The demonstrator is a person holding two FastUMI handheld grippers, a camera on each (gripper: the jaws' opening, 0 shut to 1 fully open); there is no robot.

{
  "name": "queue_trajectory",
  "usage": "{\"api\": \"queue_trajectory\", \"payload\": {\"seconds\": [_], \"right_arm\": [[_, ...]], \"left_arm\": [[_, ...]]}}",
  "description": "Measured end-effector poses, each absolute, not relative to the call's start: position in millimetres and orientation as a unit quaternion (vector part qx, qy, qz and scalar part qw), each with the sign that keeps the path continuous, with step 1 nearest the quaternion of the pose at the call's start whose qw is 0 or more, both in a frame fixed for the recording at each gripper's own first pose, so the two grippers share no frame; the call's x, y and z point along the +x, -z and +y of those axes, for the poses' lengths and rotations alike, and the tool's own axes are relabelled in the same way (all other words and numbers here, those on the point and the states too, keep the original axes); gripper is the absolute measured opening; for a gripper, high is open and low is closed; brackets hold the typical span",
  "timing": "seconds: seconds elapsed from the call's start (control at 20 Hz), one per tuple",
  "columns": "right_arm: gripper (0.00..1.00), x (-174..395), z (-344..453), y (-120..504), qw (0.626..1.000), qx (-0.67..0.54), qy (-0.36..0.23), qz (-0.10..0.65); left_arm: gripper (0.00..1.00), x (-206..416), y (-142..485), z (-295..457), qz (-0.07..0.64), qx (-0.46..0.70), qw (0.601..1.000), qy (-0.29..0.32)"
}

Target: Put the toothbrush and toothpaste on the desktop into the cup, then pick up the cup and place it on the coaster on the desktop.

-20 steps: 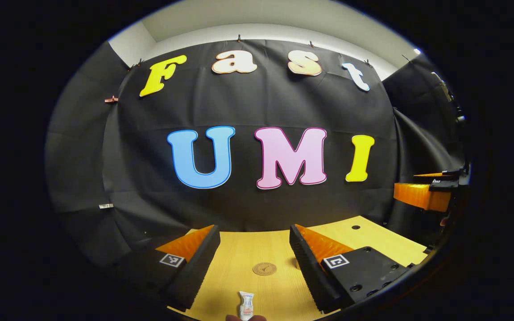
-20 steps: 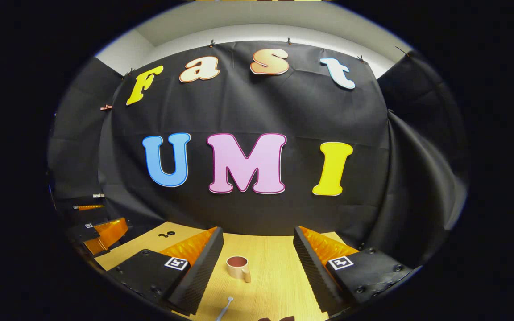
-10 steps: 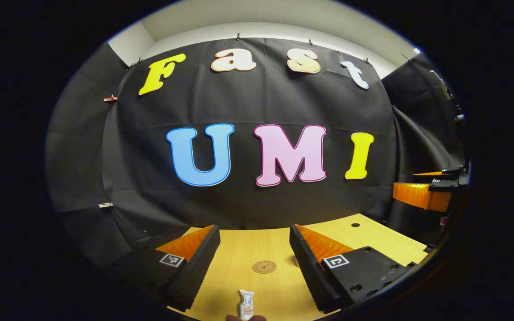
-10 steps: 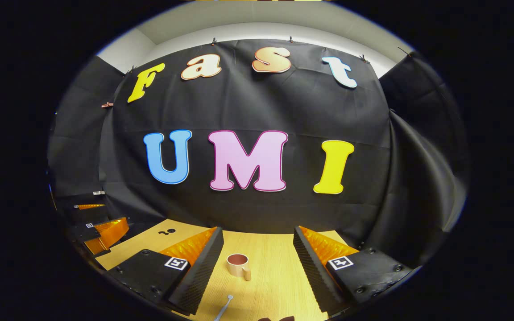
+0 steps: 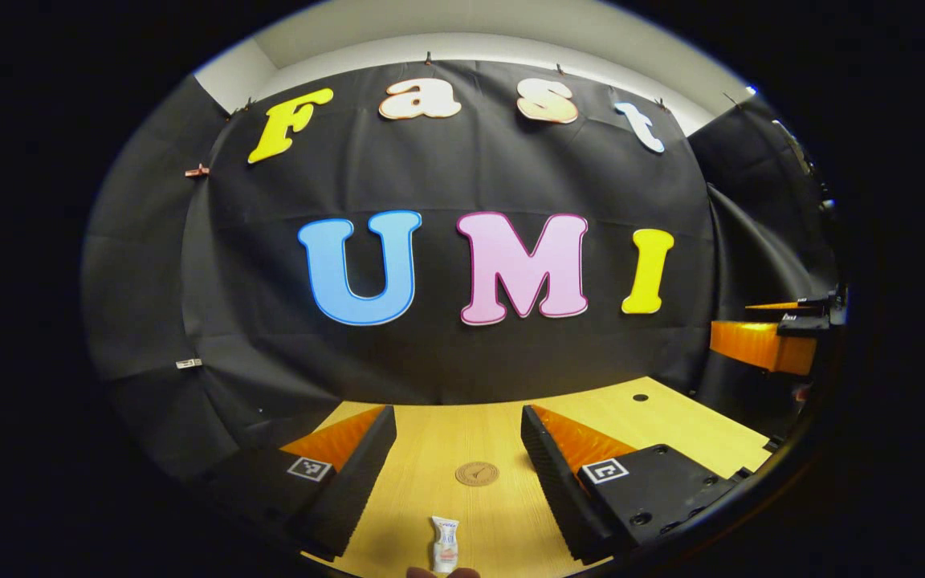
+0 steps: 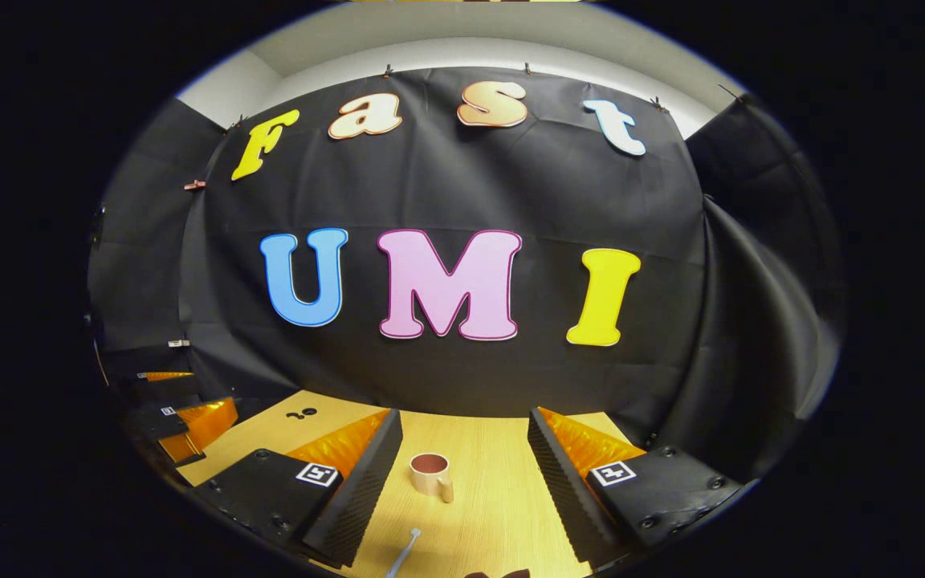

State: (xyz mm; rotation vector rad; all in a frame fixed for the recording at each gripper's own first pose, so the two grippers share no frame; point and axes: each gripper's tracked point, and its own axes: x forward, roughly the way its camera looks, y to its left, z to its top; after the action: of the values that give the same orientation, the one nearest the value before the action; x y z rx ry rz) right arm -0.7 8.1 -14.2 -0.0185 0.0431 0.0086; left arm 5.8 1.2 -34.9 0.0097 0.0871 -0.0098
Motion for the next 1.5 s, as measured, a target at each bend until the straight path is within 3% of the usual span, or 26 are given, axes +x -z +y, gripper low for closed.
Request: {"api": "queue_trajectory", "payload": {"seconds": [0.65, 0.9, 1.3, 1.5], "right_arm": [[0.97, -19, -10, 91, 0.992, -0.033, 0.042, 0.118], [0.97, -18, -9, 116, 0.986, -0.048, 0.045, 0.15], [0.98, -11, 22, 190, 0.97, -0.023, -0.012, 0.244], [0.98, -6, 42, 247, 0.949, -0.004, -0.028, 0.314]], "left_arm": [[0.99, 36, 249, 4, 0.222, 0.058, 0.972, 0.049], [0.99, 55, 324, 20, 0.288, 0.072, 0.954, 0.033], [0.99, 57, 377, 27, 0.36, 0.077, 0.93, 0.024], [0.88, 56, 382, 21, 0.368, 0.067, 0.927, 0.034]]}}
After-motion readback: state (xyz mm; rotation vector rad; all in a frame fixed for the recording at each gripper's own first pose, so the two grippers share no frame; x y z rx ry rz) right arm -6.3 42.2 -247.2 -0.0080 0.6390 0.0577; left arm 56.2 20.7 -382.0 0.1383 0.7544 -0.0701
